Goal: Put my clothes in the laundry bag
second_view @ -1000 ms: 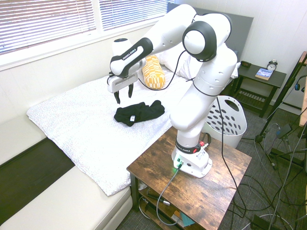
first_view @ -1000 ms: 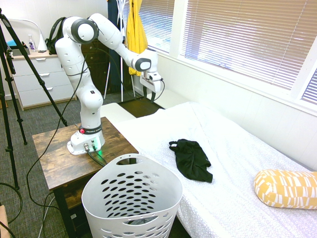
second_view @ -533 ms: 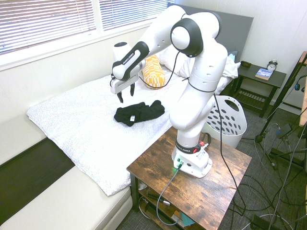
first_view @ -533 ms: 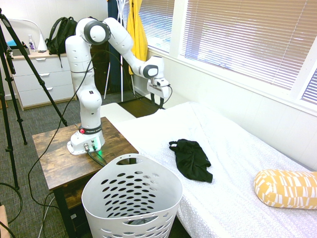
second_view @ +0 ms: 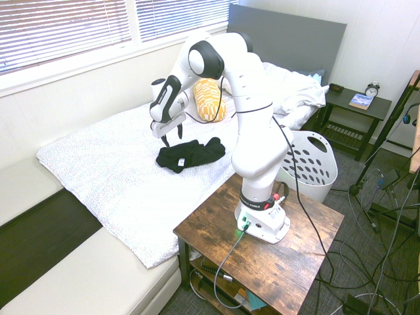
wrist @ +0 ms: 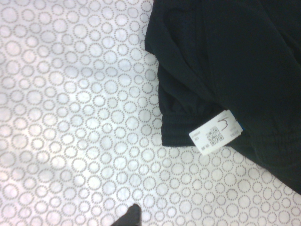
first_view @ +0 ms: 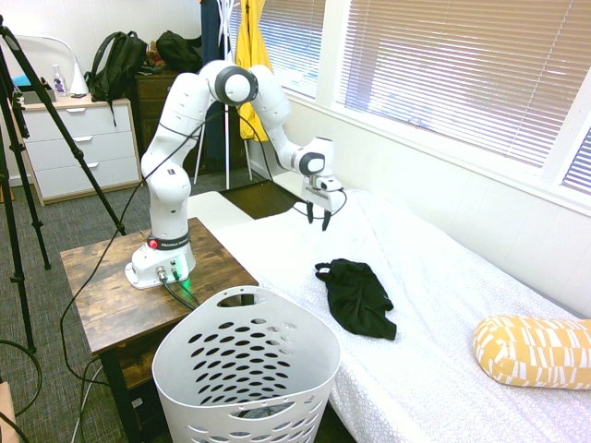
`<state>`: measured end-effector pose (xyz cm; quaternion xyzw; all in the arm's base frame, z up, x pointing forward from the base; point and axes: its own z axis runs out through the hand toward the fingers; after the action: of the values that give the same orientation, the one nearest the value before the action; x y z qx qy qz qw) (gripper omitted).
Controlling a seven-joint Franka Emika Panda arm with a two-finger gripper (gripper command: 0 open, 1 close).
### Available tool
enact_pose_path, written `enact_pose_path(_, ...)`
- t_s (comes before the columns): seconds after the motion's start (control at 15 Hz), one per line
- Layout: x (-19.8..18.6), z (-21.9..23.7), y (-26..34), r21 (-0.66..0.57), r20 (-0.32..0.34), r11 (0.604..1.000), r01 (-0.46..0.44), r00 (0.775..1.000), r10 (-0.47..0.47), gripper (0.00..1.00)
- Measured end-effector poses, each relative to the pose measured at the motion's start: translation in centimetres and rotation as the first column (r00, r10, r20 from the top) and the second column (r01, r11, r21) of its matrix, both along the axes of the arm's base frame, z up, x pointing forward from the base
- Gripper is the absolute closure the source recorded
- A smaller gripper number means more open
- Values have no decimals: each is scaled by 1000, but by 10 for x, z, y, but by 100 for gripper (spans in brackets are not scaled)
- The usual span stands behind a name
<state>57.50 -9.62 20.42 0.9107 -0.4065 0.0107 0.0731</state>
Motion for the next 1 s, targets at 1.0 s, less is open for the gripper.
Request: enact_pose_path(1.0, 78, -82, -76, 14, -314, 993, -117, 942, 116, 0)
